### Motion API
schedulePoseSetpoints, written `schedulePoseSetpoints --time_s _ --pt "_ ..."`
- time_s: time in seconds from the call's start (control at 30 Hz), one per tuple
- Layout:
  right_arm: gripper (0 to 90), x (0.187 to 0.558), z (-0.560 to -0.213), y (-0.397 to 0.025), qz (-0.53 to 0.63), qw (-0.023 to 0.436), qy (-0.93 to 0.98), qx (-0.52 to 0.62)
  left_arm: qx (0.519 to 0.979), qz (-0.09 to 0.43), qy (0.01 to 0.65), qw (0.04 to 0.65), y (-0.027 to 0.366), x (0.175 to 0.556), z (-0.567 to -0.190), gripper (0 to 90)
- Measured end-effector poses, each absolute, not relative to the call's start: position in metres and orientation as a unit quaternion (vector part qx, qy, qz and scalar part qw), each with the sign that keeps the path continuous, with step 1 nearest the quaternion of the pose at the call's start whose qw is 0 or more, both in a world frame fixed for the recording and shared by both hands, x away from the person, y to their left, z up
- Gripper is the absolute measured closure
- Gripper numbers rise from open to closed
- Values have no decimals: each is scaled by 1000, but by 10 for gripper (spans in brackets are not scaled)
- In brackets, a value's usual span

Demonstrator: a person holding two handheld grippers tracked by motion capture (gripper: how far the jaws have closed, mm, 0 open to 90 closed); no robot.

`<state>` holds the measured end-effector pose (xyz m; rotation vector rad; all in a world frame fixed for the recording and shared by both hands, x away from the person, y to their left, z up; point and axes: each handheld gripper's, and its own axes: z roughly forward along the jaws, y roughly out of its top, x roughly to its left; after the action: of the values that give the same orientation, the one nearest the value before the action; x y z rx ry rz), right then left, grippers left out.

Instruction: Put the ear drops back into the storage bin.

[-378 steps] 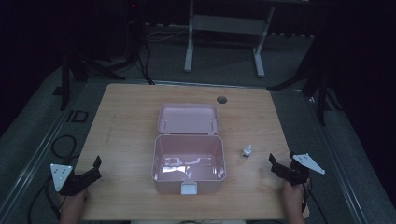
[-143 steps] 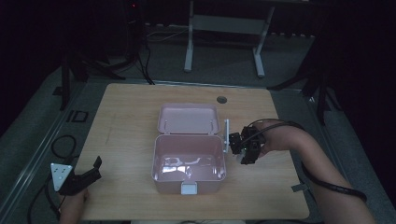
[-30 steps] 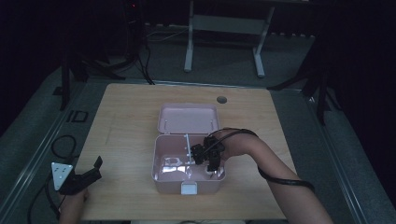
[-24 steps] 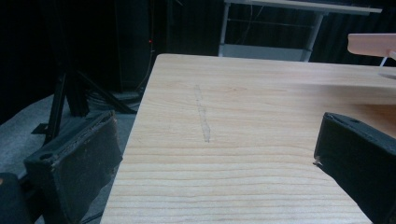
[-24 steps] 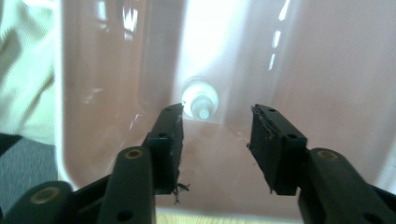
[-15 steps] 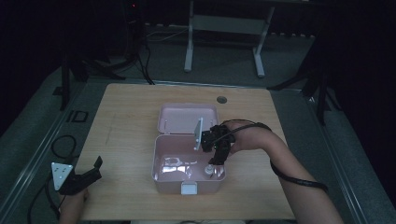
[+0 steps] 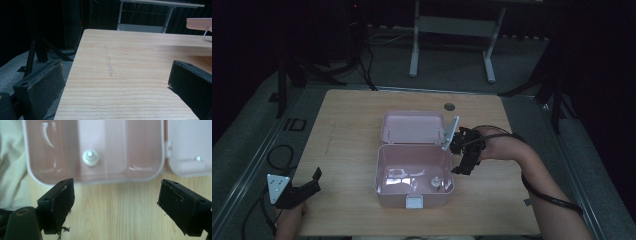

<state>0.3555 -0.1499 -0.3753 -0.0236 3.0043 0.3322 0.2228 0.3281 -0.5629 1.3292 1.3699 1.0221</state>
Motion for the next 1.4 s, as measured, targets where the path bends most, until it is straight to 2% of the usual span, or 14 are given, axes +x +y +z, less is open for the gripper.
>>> schedulePoseSetpoints --time_s 0.5,0.97,1.4 --pt "138 364 -432 -207 130 66 987 74 543 416 559 469 328 223 -563 5" --pt "138 365 -476 -247 184 105 965 153 543 417 559 469 328 223 -563 5" --pt "138 362 -500 -281 243 144 925 255 543 416 558 469 328 223 -563 5"
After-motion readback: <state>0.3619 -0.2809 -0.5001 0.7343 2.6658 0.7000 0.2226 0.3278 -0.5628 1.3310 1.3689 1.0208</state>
